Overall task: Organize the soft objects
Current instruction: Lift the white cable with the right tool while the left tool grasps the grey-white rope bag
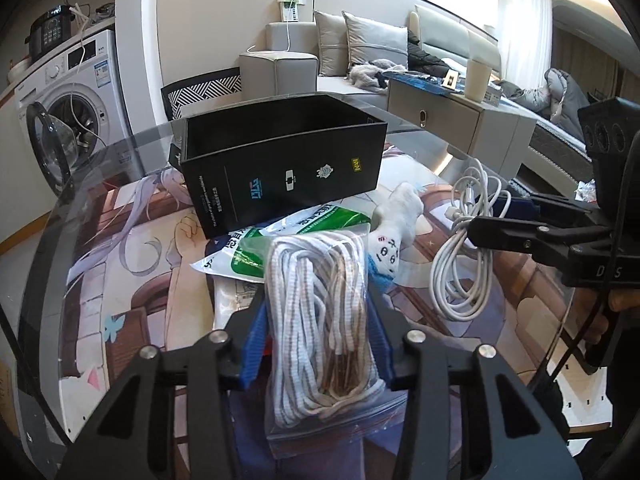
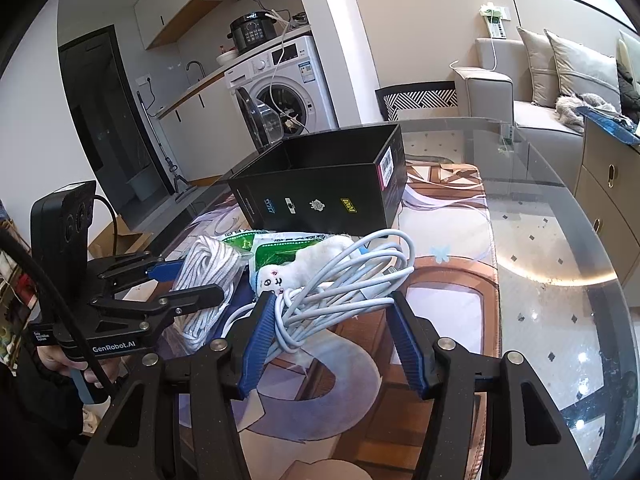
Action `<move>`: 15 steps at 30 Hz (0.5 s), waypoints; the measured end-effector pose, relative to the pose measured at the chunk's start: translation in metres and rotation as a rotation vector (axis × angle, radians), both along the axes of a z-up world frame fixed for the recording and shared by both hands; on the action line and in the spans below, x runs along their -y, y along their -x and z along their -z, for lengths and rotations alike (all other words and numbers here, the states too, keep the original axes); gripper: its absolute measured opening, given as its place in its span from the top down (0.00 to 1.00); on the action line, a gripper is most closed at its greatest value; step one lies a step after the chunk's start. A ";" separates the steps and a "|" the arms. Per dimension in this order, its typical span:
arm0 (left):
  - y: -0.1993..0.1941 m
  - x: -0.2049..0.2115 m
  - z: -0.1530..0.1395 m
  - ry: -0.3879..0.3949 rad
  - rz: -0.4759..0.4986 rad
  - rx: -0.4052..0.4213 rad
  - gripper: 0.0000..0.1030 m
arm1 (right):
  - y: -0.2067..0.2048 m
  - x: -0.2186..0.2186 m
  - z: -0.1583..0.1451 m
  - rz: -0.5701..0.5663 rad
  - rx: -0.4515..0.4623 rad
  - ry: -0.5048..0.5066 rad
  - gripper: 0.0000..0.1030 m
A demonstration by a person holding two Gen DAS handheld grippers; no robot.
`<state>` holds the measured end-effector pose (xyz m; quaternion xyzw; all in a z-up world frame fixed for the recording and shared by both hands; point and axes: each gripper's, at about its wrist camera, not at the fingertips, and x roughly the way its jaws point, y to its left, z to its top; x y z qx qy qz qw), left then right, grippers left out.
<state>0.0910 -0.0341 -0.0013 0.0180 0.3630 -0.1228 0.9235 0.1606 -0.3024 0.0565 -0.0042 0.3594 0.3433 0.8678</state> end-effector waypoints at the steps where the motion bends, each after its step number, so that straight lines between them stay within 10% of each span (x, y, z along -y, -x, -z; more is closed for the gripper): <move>1: 0.000 -0.001 -0.001 0.008 0.001 0.001 0.59 | 0.000 0.001 0.000 0.000 0.003 -0.002 0.45; 15: 0.009 -0.018 -0.027 0.112 -0.034 0.076 0.59 | 0.009 -0.001 -0.021 0.013 0.077 -0.021 0.45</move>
